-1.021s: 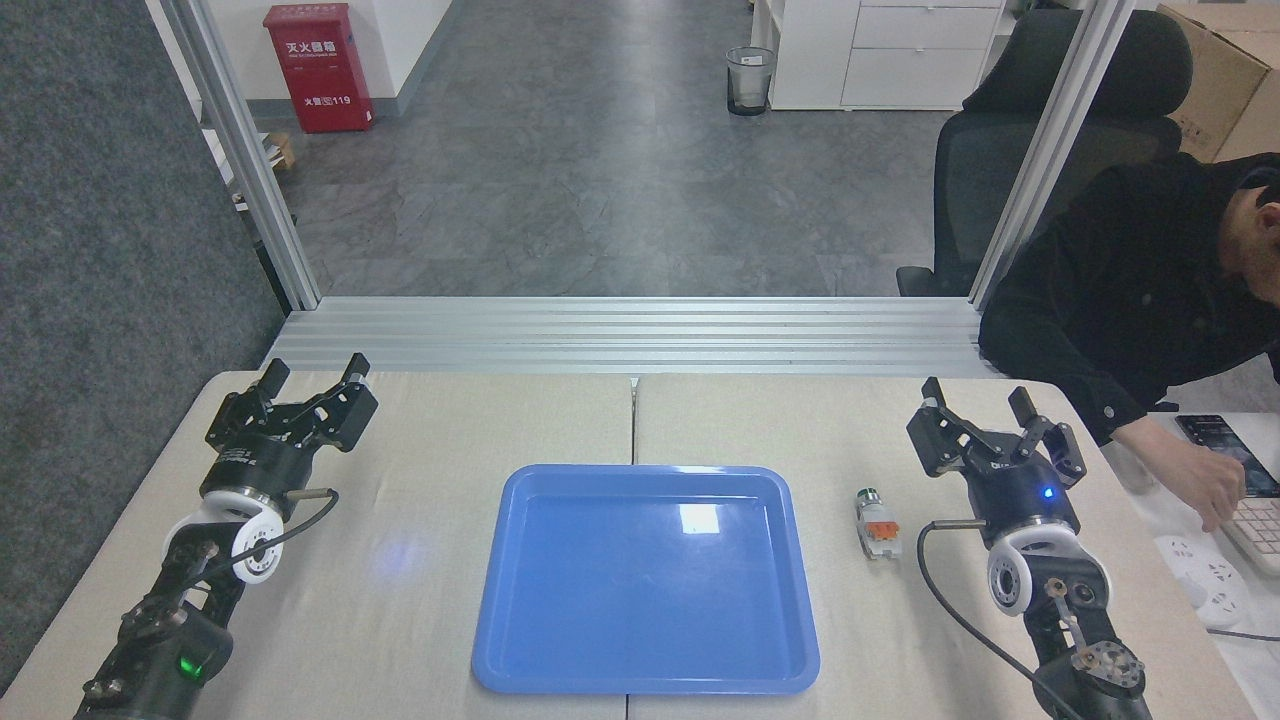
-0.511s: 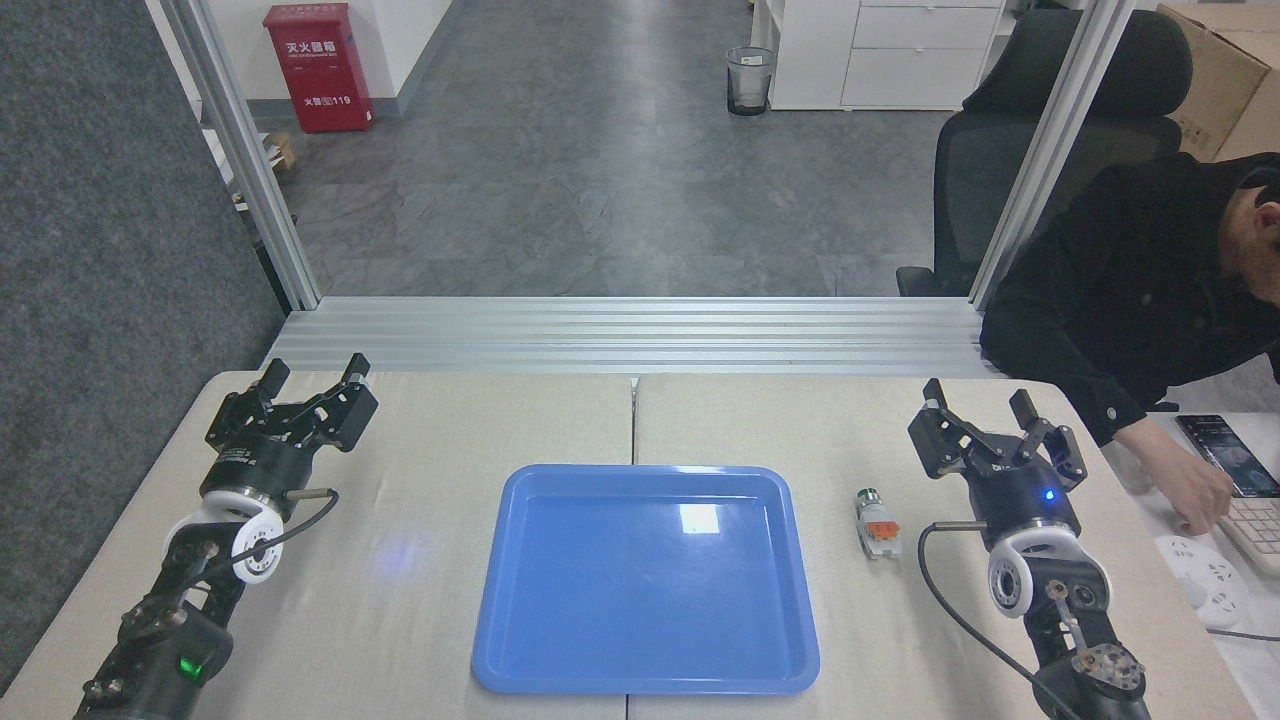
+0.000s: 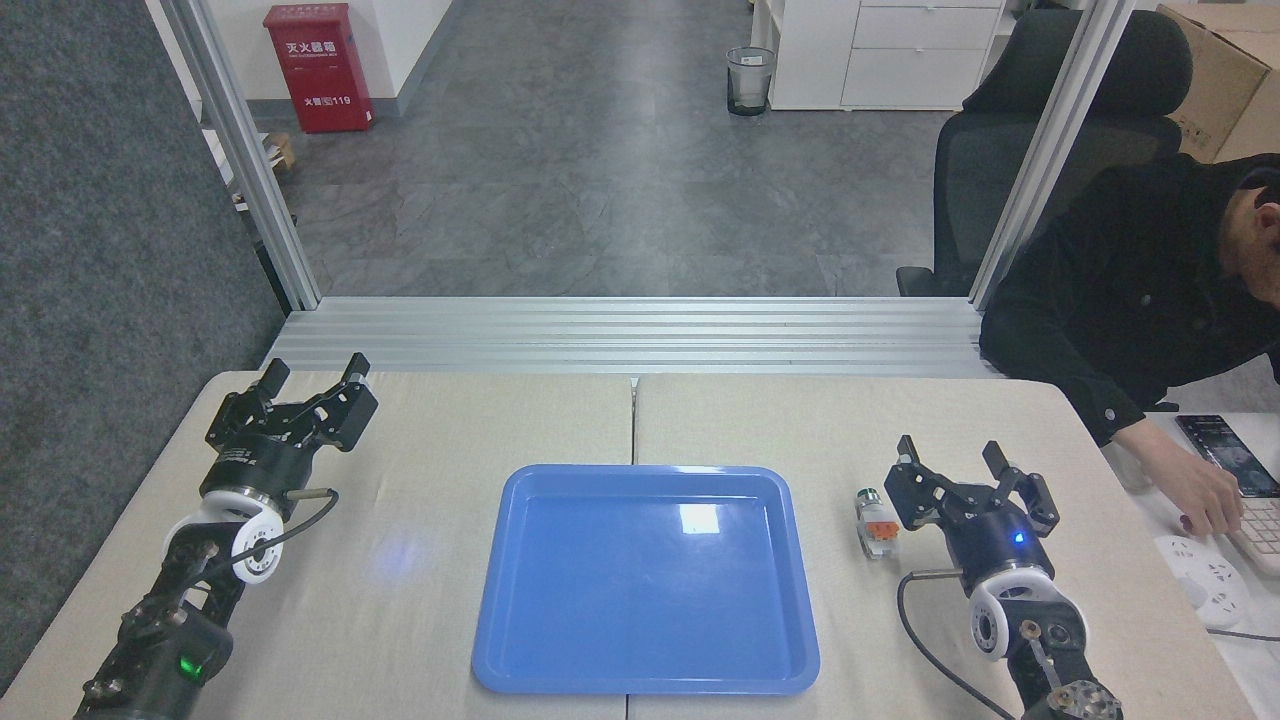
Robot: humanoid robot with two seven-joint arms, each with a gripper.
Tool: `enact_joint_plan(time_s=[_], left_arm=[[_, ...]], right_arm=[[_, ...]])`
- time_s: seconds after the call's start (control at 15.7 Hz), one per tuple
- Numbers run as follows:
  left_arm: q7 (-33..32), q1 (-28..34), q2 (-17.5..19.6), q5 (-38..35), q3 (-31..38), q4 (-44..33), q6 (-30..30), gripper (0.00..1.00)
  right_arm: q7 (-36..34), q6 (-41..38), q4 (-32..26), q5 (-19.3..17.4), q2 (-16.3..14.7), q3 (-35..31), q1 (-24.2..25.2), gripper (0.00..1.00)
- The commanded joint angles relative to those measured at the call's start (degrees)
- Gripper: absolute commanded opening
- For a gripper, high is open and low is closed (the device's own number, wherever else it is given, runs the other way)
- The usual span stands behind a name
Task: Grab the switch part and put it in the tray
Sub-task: 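Lower the right gripper and close it on the white switch part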
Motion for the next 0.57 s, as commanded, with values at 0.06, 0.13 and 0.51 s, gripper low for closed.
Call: enact_joint_plan(time_s=[0.06, 0.13, 0.51], left_arm=[[0.0, 0.0, 0.0, 0.0, 0.0, 0.0, 0.0, 1.00], [0.0, 0.0, 0.0, 0.0, 0.0, 0.0, -0.1, 1.00], [0.0, 0.0, 0.0, 0.0, 0.0, 0.0, -0.1, 1.00]], right_arm=[[0.0, 0.1, 14.4, 1.8, 3.9, 6.0, -0.1, 0.95], [-0.2, 0.1, 16.7, 1.8, 4.0, 6.4, -0.2, 0.95], [-0.3, -0.3, 19.5, 1.7, 3.8, 7.5, -0.2, 0.79]])
